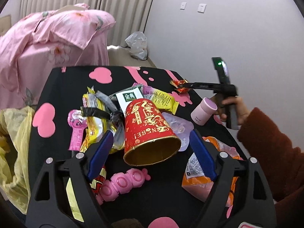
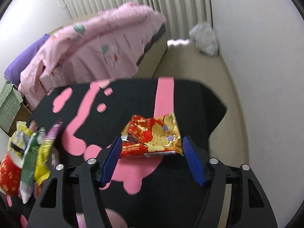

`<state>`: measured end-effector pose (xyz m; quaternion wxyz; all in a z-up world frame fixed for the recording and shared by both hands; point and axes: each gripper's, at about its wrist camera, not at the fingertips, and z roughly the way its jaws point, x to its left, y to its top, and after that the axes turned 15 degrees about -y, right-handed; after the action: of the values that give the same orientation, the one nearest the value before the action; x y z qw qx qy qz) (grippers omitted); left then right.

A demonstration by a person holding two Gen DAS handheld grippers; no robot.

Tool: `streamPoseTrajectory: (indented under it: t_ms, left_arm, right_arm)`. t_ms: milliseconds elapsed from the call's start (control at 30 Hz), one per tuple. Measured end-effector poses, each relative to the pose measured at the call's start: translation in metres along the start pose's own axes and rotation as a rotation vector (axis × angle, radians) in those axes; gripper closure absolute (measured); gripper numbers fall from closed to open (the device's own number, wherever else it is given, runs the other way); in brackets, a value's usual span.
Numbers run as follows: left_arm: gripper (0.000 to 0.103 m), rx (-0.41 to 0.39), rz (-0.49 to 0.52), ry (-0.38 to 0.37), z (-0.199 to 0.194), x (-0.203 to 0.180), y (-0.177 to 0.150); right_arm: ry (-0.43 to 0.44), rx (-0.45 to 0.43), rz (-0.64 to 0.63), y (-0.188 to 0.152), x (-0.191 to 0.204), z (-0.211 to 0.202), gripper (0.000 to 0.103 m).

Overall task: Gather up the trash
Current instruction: 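Grasp the red snack wrapper with the right tool while the left tool approaches the red cup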

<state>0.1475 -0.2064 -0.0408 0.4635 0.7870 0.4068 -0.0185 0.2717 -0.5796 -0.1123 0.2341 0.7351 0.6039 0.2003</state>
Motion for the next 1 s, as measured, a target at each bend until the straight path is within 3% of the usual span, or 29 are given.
streamPoseTrajectory:
  t_ms: [33, 67, 100, 233, 400, 533, 567, 600, 667, 867, 933, 1000]
  left_arm:
    - [0.024, 0.0, -0.003, -0.001, 0.001, 0.001, 0.0]
    - [0.024, -0.001, -0.004, 0.0, 0.001, 0.002, -0.001]
    - [0.023, -0.003, -0.003, 0.004, 0.002, 0.003, -0.002]
    - [0.015, -0.005, 0.006, -0.009, 0.005, 0.003, -0.007]
    - [0.014, -0.003, 0.029, -0.029, 0.005, -0.005, -0.01]
    - [0.014, -0.019, 0.028, -0.02, 0.0, -0.01, -0.009]
    - [0.014, -0.031, 0.027, -0.018, -0.003, -0.011, -0.008]
    - [0.014, -0.037, 0.028, -0.016, -0.004, -0.011, -0.007]
    - [0.014, -0.053, 0.039, -0.009, -0.008, -0.013, -0.004]
    - [0.014, -0.095, 0.056, 0.04, -0.017, -0.012, 0.005]
    - [0.014, -0.089, 0.048, 0.051, -0.017, -0.009, 0.005]
    - [0.014, -0.081, 0.032, 0.063, -0.014, -0.004, 0.005]
  right_arm:
    - [0.0, -0.012, -0.001, -0.001, 0.003, -0.003, 0.068]
    - [0.015, -0.021, -0.005, -0.002, 0.004, -0.006, 0.085]
    - [0.02, -0.028, -0.009, -0.004, 0.007, -0.012, 0.091]
    - [-0.035, -0.106, -0.047, -0.009, 0.011, -0.046, 0.095]
    - [-0.02, -0.143, -0.052, -0.02, 0.006, -0.076, 0.095]
    - [-0.05, -0.231, -0.033, -0.022, -0.006, -0.086, 0.093]
    - [-0.041, -0.255, -0.039, -0.019, -0.011, -0.083, 0.087]
    - [-0.033, -0.257, -0.042, -0.017, -0.013, -0.079, 0.064]
    - [0.016, -0.216, -0.03, -0.008, -0.021, -0.057, 0.038]
    - [-0.102, -0.111, -0.103, 0.009, -0.012, 0.001, 0.038]
    - [-0.138, -0.032, -0.101, 0.013, -0.009, 0.025, 0.038]
    - [-0.121, -0.056, -0.098, 0.013, -0.01, 0.029, 0.042]
